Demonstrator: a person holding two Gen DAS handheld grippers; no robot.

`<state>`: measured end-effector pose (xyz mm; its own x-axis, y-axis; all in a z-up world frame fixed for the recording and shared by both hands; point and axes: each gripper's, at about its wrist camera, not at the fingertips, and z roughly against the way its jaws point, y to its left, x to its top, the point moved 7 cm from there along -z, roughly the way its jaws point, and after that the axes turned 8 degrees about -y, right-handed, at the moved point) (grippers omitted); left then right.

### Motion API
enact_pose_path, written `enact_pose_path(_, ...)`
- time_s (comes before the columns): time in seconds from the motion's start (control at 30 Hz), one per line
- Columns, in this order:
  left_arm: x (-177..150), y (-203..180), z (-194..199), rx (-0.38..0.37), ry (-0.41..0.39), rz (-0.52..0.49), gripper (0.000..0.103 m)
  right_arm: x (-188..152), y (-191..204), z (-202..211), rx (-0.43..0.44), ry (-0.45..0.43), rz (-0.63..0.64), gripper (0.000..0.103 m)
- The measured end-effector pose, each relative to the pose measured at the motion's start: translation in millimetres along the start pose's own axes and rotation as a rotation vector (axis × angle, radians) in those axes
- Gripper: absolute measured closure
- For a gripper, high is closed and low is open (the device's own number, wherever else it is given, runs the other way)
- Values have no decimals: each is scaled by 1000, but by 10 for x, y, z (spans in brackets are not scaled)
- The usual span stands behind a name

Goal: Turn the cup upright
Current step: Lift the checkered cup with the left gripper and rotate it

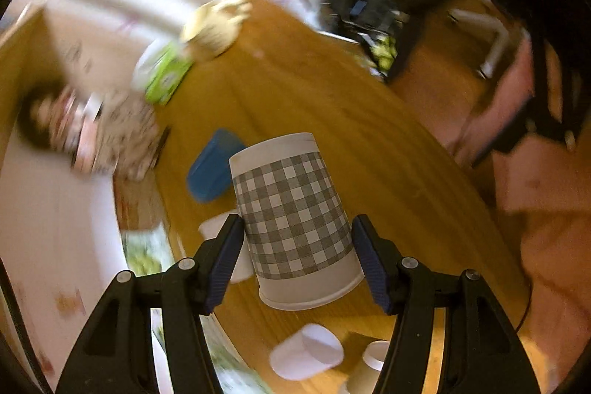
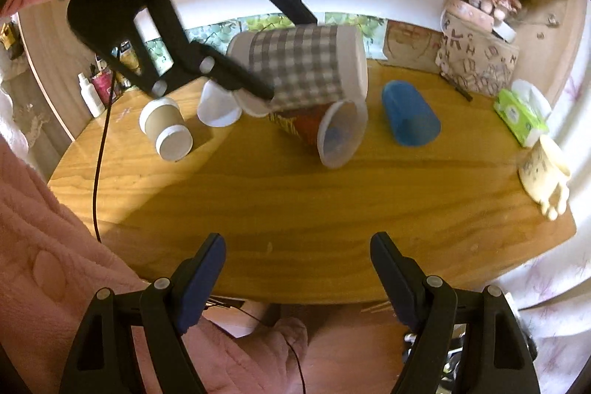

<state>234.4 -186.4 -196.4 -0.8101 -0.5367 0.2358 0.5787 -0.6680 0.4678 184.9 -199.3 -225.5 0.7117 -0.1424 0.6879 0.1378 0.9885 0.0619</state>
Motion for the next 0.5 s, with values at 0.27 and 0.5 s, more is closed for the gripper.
enact_pose_path(0.27,74,-357,-229,-90,-16,-230,38,-180,-106,33,-27,7,-65,22)
enact_pose_path(0.5,36,-582,-416,-177,-20,-346,38,-299,-161,42,-63,25,-62,22)
